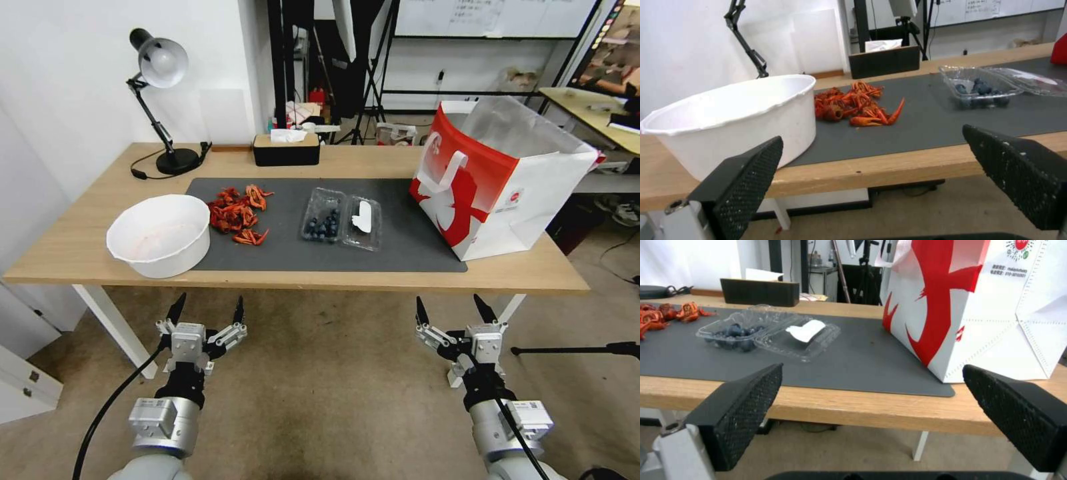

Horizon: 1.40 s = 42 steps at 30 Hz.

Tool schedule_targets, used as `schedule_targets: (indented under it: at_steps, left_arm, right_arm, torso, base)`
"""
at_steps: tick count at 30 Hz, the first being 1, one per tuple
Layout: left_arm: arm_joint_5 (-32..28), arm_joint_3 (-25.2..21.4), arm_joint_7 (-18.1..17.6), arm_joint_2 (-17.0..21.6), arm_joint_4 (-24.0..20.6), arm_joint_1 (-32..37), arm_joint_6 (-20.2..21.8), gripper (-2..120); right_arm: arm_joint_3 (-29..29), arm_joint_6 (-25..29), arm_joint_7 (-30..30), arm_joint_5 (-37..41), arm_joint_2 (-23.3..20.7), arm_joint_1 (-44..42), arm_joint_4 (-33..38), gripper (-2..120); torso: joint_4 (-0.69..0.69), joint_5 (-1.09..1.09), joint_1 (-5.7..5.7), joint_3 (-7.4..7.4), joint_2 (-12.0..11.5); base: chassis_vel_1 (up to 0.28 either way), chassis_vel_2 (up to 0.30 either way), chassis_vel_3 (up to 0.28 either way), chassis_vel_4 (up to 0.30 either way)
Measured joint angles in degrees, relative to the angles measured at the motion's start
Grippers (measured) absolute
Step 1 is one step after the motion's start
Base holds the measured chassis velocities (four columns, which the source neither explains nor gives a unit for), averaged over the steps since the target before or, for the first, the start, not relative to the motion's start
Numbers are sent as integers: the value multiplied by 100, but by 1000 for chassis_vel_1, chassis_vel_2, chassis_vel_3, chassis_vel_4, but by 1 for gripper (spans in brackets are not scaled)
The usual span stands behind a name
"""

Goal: Close the takeout container lid, then place the container into the takeout bag.

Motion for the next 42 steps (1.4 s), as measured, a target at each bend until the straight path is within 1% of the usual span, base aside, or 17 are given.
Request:
schedule_targets:
  at_steps: [21, 22, 23, 24, 25, 26, 27, 28, 29, 30, 31, 32, 33, 42]
  left_arm:
    - [-11, 22, -36, -2, 0, 2, 3, 100]
    - [-57, 110, -165, -22, 0, 10, 20, 100]
    - [-121, 237, -330, -54, 0, 26, 51, 100]
    - [-121, 237, -330, -54, 0, 26, 51, 100]
    - [-233, 439, -616, -105, 0, 53, 105, 100]
    - [-333, 636, -879, -158, 0, 77, 151, 100]
    - [-333, 636, -879, -158, 0, 77, 151, 100]
    - [-451, 854, -1192, -211, 0, 110, 211, 100]
    - [-563, 1043, -1449, -260, 0, 132, 250, 100]
    - [-563, 1043, -1449, -260, 0, 132, 250, 100]
    - [-659, 1144, -1575, -278, -4, 153, 244, 100]
    - [-730, 1195, -1664, -287, -13, 167, 229, 100]
    - [-752, 1210, -1684, -289, -13, 170, 222, 100]
    - [-755, 1184, -1697, -254, -9, 177, 229, 100]
  right_arm:
    - [0, -2, -31, -15, 0, -8, -14, 100]
    - [-43, -25, -187, -94, -1, -72, -130, 100]
    - [-134, -110, -399, -199, 5, -182, -313, 100]
    - [-134, -110, -399, -199, 5, -182, -313, 100]
    - [-167, -126, -516, -259, 15, -232, -386, 100]
    - [-175, -122, -563, -281, 19, -248, -399, 100]
    - [-175, -122, -563, -281, 19, -248, -399, 100]
    - [-176, -121, -596, -298, 27, -256, -405, 100]
    - [-176, -116, -604, -299, 33, -256, -405, 100]
    - [-176, -116, -604, -299, 33, -256, -405, 100]
    - [-176, -116, -608, -301, 38, -256, -405, 100]
    - [-177, -115, -608, -302, 47, -256, -408, 100]
    - [-179, -111, -607, -304, 54, -254, -413, 100]
    - [-183, -96, -581, -318, 85, -244, -438, 100]
  torso:
    - [0, -1, 0, 0, 0]
    - [1, -4, 0, 0, 1]
    - [0, 2, 0, 0, 0]
    - [0, 2, 0, 0, 0]
    - [-3, 5, 0, 0, 0]
    - [0, -4, -1, -1, 1]
    - [0, -4, -1, -1, 1]
    - [0, 2, 0, 0, 0]
    - [0, -1, 0, -1, 0]
    - [0, -1, 0, -1, 0]
    - [0, -2, 1, 0, 0]
    - [0, 3, 0, 0, 0]
    - [0, 0, 0, -1, 0]
    - [0, 0, 0, 0, 0]
  base:
    - [0, 0, 0, 0]
    - [0, 0, 0, 0]
    - [0, 0, 0, 0]
    - [0, 0, 0, 0]
    - [0, 0, 0, 0]
    - [0, 0, 0, 0]
    - [0, 0, 0, 0]
    - [0, 0, 0, 0]
    - [0, 0, 0, 0]
    - [0, 0, 0, 0]
    - [0, 0, 0, 0]
    - [0, 0, 0, 0]
    - [0, 0, 0, 0]
    - [0, 0, 0, 0]
